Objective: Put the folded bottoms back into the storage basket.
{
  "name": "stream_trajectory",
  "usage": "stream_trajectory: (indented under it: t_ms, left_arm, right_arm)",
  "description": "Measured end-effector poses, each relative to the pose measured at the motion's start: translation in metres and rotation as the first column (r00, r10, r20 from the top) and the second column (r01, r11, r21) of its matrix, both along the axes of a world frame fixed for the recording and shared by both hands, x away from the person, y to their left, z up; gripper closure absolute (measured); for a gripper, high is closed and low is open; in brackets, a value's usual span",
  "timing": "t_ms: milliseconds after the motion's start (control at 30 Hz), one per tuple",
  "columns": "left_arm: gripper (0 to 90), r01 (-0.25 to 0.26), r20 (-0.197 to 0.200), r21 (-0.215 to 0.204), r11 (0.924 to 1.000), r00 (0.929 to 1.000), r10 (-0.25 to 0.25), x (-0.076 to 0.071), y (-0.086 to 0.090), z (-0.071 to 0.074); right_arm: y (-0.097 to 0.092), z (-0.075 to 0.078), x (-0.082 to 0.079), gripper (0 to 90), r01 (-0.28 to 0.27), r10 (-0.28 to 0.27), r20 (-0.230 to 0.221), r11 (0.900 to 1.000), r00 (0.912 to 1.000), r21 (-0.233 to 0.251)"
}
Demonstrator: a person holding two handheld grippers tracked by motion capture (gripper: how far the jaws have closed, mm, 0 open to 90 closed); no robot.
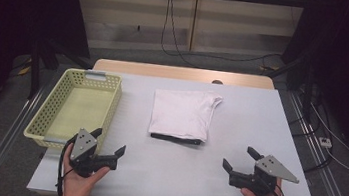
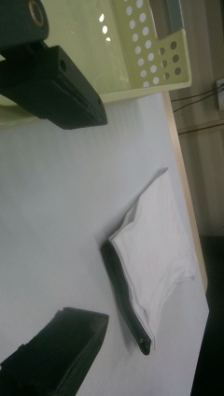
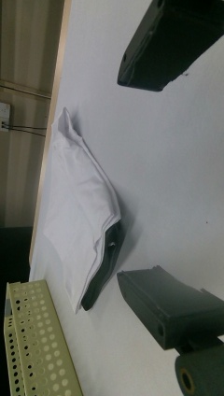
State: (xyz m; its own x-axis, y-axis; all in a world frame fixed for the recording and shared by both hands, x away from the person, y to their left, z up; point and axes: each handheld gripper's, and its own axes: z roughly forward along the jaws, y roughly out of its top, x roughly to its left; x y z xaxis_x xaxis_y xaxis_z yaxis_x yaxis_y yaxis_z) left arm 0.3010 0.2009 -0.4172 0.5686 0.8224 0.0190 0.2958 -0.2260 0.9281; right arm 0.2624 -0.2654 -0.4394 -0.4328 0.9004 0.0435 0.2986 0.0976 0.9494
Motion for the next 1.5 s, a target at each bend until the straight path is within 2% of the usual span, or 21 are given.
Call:
stream_trajectory:
  t_ms: [267,533,767,900,1067,1500]
  left_arm:
    - [5.8,-0.003,-0.011,0.000,1.0000,0.9999,0.003,0.001,-0.004,-0.001]
    - [5.8,0.060,-0.048,0.033,0.9976,0.9971,-0.059,0.003,-0.015,-0.002]
    - [5.8,0.067,-0.048,0.028,0.9974,0.9967,-0.065,0.004,-0.017,-0.002]
    - [9.0,0.077,-0.051,0.042,0.9961,0.9959,-0.075,0.003,-0.020,0.000]
    - [7.8,0.087,-0.071,0.043,0.9953,0.9939,-0.084,0.005,-0.023,-0.001]
    - [4.8,0.150,-0.078,0.065,0.9866,0.9864,-0.145,0.018,-0.046,0.008]
  right_arm:
    - [-0.002,-0.001,0.000,6.2,-0.004,0.004,-0.006,1.0000,1.0000,0.009]
    - [0.001,-0.002,0.000,5.3,-0.028,0.028,-0.013,0.9996,0.9995,-0.007]
    - [0.002,-0.002,0.001,5.2,-0.032,0.032,-0.020,0.9995,0.9993,-0.006]
    - [0.002,-0.002,0.002,5.1,-0.025,0.025,-0.025,0.9996,0.9994,-0.010]
    - [0.002,-0.002,0.002,5.1,-0.019,0.019,-0.027,0.9998,0.9994,-0.007]
    - [0.002,-0.002,0.002,5.0,-0.027,0.027,-0.032,0.9996,0.9991,-0.002]
